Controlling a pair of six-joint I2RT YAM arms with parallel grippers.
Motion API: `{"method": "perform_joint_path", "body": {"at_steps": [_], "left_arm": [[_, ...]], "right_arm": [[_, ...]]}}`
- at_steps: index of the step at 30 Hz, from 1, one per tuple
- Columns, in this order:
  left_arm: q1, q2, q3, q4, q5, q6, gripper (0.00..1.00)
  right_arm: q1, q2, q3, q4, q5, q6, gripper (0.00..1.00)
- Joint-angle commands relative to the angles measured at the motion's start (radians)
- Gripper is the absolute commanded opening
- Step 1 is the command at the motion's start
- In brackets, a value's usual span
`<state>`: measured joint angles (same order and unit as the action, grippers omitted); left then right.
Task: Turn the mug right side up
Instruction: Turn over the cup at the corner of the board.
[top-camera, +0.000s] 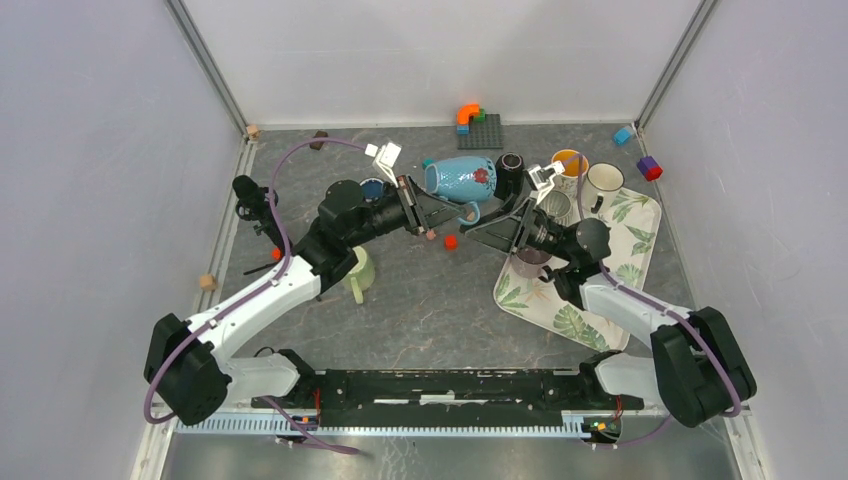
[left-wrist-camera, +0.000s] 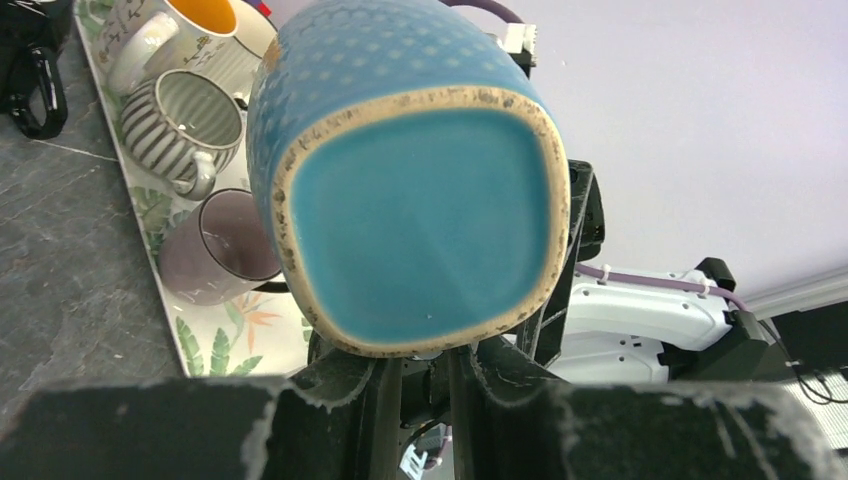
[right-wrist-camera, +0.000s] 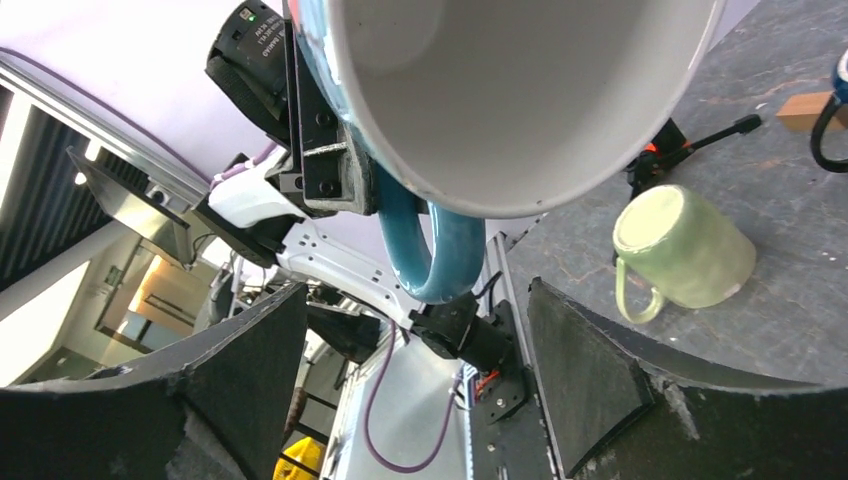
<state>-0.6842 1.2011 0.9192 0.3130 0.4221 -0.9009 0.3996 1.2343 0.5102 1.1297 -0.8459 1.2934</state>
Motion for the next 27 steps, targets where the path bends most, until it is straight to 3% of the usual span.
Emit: {"method": "perform_joint_path", "body": {"at_steps": [1, 8, 27], "left_arm": [[0.006, 0.002, 0.040, 0.204, 0.051, -0.058, 0.02], [0.007, -0.001, 0.026, 0.219, 0.067, -0.064, 0.02], [0.005, 0.006, 0.003, 0.209, 0.086, -0.044, 0.02]], "right_arm": [[0.016, 0.016, 0.040, 0.119, 0.047, 0.064, 0.83], [0.018, 0.040, 0.048, 0.181, 0.092, 0.137, 0.71], [0.040, 0.053, 0.074, 0.165, 0.127, 0.144, 0.49]]}}
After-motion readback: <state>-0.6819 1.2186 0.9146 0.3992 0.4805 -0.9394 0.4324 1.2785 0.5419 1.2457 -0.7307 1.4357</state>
